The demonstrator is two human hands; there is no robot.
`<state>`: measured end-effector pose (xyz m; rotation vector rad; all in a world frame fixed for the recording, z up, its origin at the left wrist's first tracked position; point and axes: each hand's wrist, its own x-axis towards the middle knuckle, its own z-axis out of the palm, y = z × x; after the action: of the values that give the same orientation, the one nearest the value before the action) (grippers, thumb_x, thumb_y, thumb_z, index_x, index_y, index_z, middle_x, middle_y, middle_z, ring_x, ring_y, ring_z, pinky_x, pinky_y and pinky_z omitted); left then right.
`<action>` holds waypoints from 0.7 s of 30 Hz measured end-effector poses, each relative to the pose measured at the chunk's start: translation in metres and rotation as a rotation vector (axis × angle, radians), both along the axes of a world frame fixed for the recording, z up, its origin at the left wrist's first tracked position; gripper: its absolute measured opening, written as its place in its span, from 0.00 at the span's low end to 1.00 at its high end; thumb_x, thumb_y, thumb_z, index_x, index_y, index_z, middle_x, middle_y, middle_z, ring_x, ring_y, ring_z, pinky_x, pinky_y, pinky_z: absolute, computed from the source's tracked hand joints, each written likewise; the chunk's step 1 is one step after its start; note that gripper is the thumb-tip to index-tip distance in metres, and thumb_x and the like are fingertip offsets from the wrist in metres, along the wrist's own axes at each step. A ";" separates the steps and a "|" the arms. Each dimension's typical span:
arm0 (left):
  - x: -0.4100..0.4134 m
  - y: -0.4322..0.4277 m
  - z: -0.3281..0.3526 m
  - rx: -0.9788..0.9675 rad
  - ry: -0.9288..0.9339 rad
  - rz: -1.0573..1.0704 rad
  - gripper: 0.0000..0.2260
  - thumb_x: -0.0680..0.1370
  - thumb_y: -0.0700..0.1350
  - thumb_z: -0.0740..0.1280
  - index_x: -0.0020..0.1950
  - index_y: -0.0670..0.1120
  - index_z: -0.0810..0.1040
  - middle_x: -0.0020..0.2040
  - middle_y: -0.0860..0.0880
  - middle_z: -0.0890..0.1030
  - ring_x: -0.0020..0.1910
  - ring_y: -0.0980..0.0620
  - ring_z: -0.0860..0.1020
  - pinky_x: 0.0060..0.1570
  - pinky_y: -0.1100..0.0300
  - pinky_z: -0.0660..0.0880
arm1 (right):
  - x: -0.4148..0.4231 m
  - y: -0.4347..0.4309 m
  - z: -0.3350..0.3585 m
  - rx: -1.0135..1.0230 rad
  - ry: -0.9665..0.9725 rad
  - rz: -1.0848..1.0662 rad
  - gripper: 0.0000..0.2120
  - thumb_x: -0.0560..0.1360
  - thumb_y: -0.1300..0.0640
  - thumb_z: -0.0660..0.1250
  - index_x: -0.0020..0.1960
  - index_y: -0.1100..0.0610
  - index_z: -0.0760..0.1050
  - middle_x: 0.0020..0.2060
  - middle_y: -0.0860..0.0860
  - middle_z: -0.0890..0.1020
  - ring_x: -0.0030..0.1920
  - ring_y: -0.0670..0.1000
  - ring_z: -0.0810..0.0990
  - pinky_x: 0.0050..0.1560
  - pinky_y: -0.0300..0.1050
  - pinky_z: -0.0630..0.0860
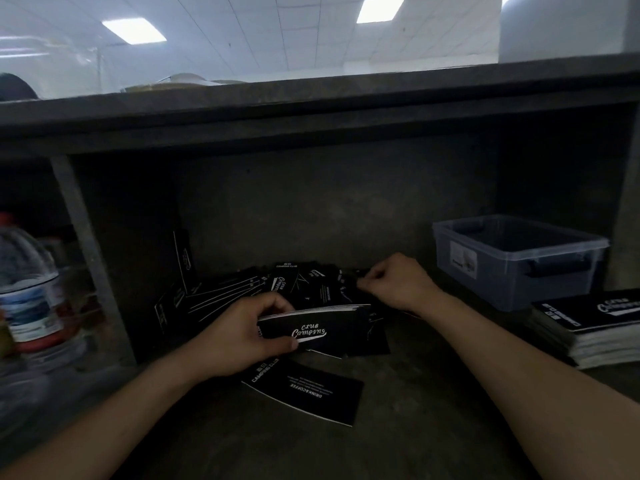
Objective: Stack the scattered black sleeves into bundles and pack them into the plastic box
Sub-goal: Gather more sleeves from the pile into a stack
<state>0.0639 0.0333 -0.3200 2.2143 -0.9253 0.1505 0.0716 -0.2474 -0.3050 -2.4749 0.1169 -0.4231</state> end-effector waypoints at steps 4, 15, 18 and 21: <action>0.005 0.003 -0.001 0.002 0.004 0.039 0.10 0.71 0.45 0.78 0.46 0.49 0.78 0.44 0.53 0.84 0.43 0.56 0.83 0.44 0.61 0.79 | 0.005 -0.008 0.005 0.223 -0.341 -0.021 0.05 0.74 0.58 0.72 0.48 0.50 0.85 0.43 0.50 0.86 0.45 0.47 0.83 0.52 0.47 0.80; 0.008 0.003 0.000 -0.125 0.153 0.092 0.25 0.64 0.38 0.82 0.51 0.46 0.69 0.46 0.45 0.85 0.43 0.50 0.85 0.41 0.57 0.81 | -0.007 0.012 0.007 0.712 0.235 0.493 0.15 0.80 0.64 0.56 0.59 0.58 0.79 0.52 0.53 0.86 0.56 0.51 0.84 0.62 0.51 0.76; 0.003 0.004 0.007 -0.123 0.177 0.052 0.25 0.65 0.38 0.82 0.54 0.48 0.72 0.49 0.44 0.85 0.46 0.49 0.86 0.44 0.56 0.82 | -0.001 0.016 -0.004 0.481 0.195 0.454 0.17 0.81 0.64 0.54 0.55 0.55 0.81 0.51 0.50 0.86 0.57 0.48 0.83 0.62 0.47 0.73; -0.001 0.006 0.010 0.010 0.116 0.003 0.16 0.68 0.43 0.81 0.52 0.50 0.80 0.49 0.48 0.86 0.47 0.53 0.85 0.50 0.54 0.82 | 0.004 0.014 -0.009 0.254 0.125 0.406 0.17 0.82 0.63 0.54 0.52 0.55 0.82 0.49 0.53 0.87 0.54 0.45 0.81 0.58 0.40 0.71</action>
<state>0.0634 0.0395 -0.3096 2.2085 -0.8607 0.0193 0.0753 -0.2331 -0.3135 -2.1988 -0.2630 -0.0730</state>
